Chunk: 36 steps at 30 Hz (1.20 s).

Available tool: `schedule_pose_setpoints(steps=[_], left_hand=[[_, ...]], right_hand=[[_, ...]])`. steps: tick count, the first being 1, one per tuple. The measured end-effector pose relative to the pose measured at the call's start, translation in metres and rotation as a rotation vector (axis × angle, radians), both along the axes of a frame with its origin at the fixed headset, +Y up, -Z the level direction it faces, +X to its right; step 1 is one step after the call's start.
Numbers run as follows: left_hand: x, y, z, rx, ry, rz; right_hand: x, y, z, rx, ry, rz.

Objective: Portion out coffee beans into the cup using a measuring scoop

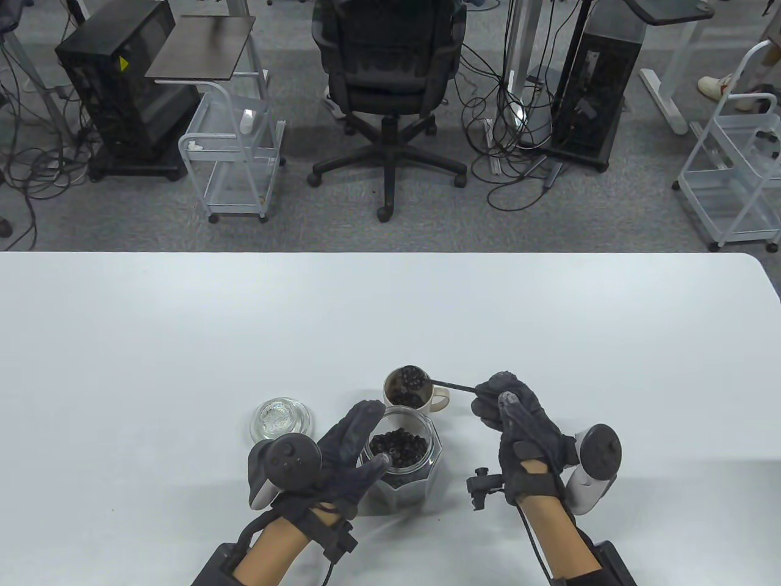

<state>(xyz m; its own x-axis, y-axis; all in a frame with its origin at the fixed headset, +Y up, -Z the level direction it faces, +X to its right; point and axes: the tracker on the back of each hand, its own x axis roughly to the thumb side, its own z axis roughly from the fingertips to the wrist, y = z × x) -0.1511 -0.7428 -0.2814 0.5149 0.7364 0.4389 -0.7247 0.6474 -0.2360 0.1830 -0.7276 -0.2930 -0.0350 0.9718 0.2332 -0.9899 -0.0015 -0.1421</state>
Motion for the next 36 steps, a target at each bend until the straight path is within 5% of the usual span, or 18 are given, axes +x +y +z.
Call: schedule_pose_setpoints(steps=[5, 11, 16, 21, 29, 36], left_hand=[[0.000, 0.000, 0.000, -0.003, -0.001, -0.001], [0.000, 0.000, 0.000, 0.000, 0.000, -0.001], [0.000, 0.000, 0.000, -0.001, 0.000, 0.001], [0.000, 0.000, 0.000, -0.004, -0.002, -0.004], [0.000, 0.000, 0.000, -0.001, -0.001, 0.000], [0.000, 0.000, 0.000, -0.005, -0.002, 0.000]], right_hand=[[-0.013, 0.024, 0.005, 0.249, 0.067, 0.320], [-0.019, 0.033, 0.011, 0.323, 0.082, 0.404], [-0.013, 0.032, 0.010, 0.303, 0.042, 0.334], [0.002, 0.026, 0.012, 0.168, -0.073, 0.026], [0.018, 0.018, 0.015, 0.018, -0.049, -0.366], [0.016, 0.029, 0.017, 0.095, -0.033, -0.304]])
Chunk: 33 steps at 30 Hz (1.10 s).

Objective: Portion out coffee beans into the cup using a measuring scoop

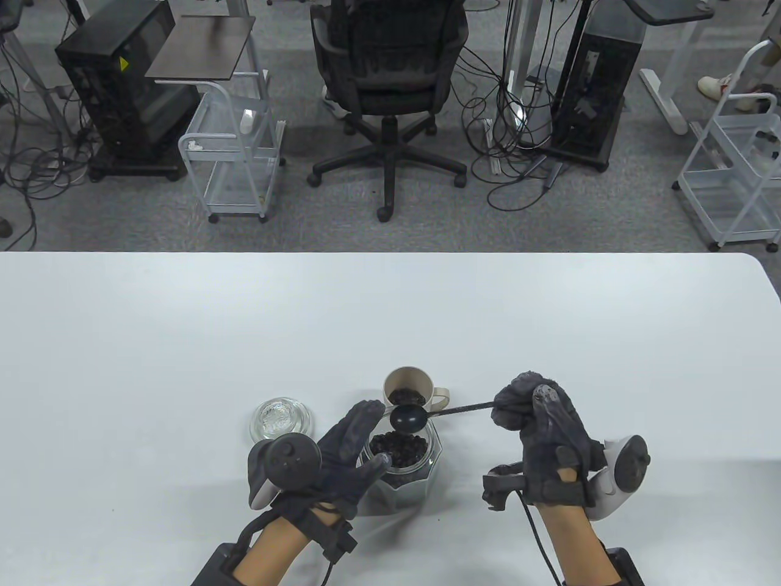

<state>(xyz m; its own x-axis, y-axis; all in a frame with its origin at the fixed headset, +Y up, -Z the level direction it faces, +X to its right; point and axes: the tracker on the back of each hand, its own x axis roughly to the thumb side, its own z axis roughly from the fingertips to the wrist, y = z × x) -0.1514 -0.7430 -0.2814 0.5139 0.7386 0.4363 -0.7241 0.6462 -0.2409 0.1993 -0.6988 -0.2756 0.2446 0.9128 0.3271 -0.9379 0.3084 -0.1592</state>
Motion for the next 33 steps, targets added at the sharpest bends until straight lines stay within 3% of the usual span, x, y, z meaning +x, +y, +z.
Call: schedule_pose_setpoints(steps=[8, 17, 26, 33], left_hand=[[0.000, 0.000, 0.000, 0.002, 0.001, 0.002], [0.000, 0.000, 0.000, -0.002, 0.001, 0.003], [0.000, 0.000, 0.000, 0.000, 0.002, 0.003], [0.000, 0.000, 0.000, 0.000, 0.001, -0.002]], right_hand=[[-0.027, 0.030, 0.014, 0.271, -0.011, 0.430], [-0.060, 0.040, 0.028, 0.466, 0.025, 0.796], [-0.084, 0.031, 0.027, 0.451, 0.136, 1.016], [-0.094, 0.023, 0.023, 0.367, 0.194, 0.994]])
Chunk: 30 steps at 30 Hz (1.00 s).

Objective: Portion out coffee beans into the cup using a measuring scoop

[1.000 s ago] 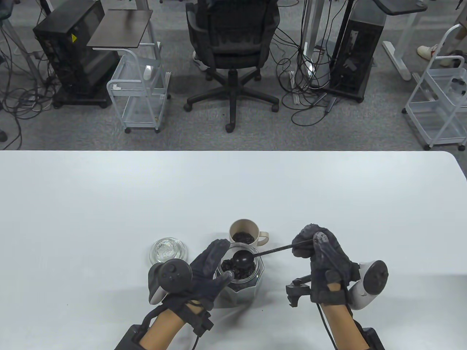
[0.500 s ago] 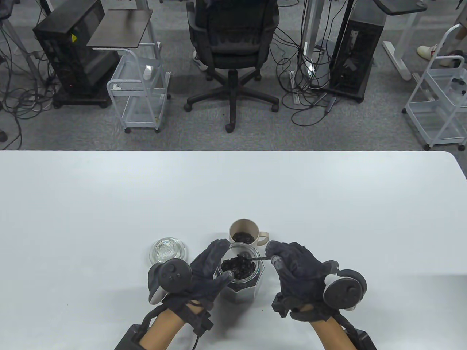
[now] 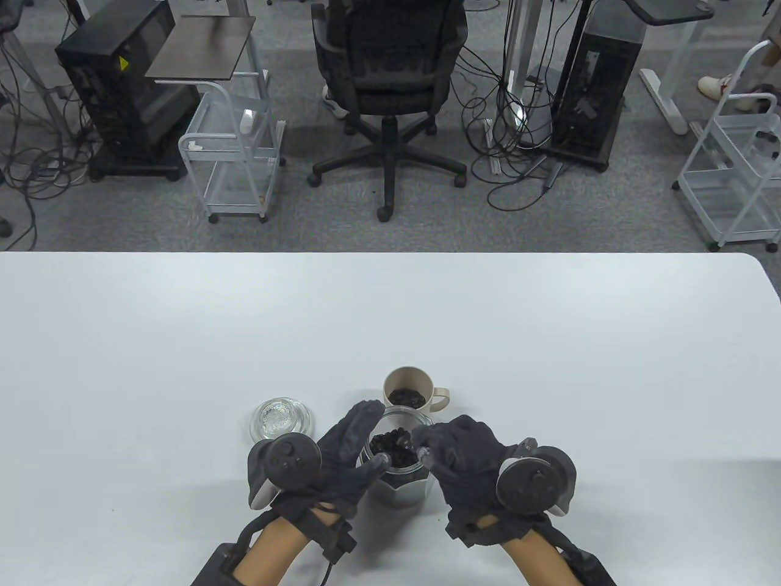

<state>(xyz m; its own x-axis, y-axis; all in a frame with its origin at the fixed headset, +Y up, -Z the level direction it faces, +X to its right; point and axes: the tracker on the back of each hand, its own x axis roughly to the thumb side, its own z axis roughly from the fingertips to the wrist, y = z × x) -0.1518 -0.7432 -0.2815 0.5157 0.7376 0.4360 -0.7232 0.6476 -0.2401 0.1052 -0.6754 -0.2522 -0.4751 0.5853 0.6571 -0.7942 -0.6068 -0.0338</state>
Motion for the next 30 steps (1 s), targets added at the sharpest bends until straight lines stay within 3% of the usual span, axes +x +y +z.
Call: schedule_pose_setpoints(steps=[23, 30], left_hand=[[0.000, 0.000, 0.000, 0.003, 0.002, 0.001], [0.000, 0.000, 0.000, -0.002, 0.000, 0.001]], right_hand=[[0.049, -0.046, -0.021, -0.559, -0.311, -0.681], [0.065, -0.059, -0.026, -0.678, -0.330, -0.844]])
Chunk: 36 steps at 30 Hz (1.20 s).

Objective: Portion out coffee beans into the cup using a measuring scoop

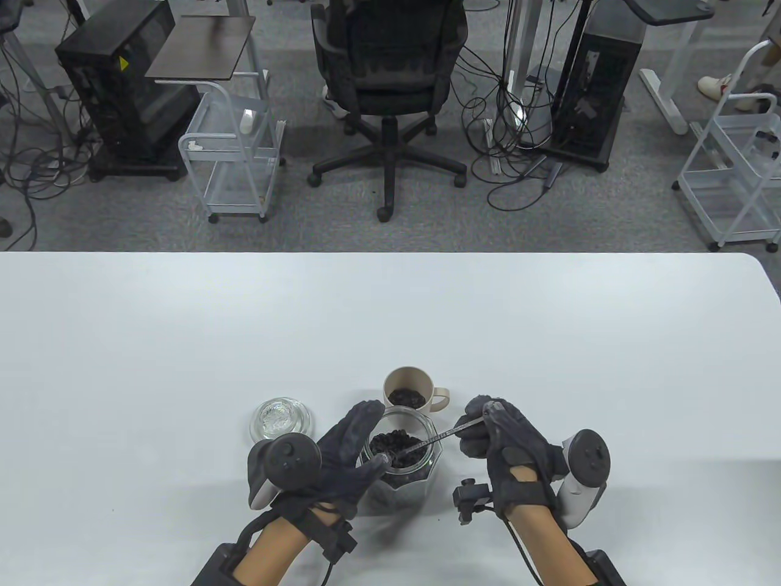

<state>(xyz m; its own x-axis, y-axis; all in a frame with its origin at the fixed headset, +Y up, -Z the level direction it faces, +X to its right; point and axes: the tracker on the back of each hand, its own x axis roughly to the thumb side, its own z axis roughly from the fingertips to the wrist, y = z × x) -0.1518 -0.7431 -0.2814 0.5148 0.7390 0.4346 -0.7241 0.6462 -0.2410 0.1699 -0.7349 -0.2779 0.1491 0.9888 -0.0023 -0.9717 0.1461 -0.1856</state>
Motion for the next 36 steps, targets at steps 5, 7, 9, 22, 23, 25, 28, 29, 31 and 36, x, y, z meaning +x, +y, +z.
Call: schedule_pose_setpoints(steps=[5, 7, 9, 22, 23, 25, 28, 29, 31, 36], left_hand=[[0.000, 0.000, 0.000, 0.000, -0.001, 0.005], [0.000, 0.000, 0.000, 0.000, 0.000, 0.003], [0.000, 0.000, 0.000, 0.001, 0.001, 0.003], [0.000, 0.000, 0.000, -0.002, -0.001, 0.002], [0.000, 0.000, 0.000, -0.002, 0.000, 0.001], [0.000, 0.000, 0.000, -0.001, 0.001, 0.000], [0.000, 0.000, 0.000, -0.002, 0.001, 0.003], [0.000, 0.000, 0.000, -0.002, 0.000, 0.003], [0.000, 0.000, 0.000, -0.003, 0.000, 0.003], [0.000, -0.001, 0.000, -0.004, 0.000, 0.000]], right_hand=[[0.012, -0.006, -0.004, -0.040, -0.033, -0.067], [0.015, -0.008, -0.005, -0.051, -0.040, -0.083], [0.019, -0.009, -0.005, -0.059, -0.047, -0.103], [0.028, -0.011, -0.006, -0.085, -0.065, -0.171], [0.028, -0.010, -0.005, -0.085, -0.066, -0.177], [0.029, -0.009, -0.005, -0.083, -0.071, -0.189], [0.032, -0.008, -0.004, -0.080, -0.073, -0.220], [0.033, -0.007, -0.003, -0.071, -0.082, -0.229], [0.034, -0.006, -0.003, -0.067, -0.094, -0.235], [0.036, -0.004, 0.000, -0.067, -0.118, -0.280]])
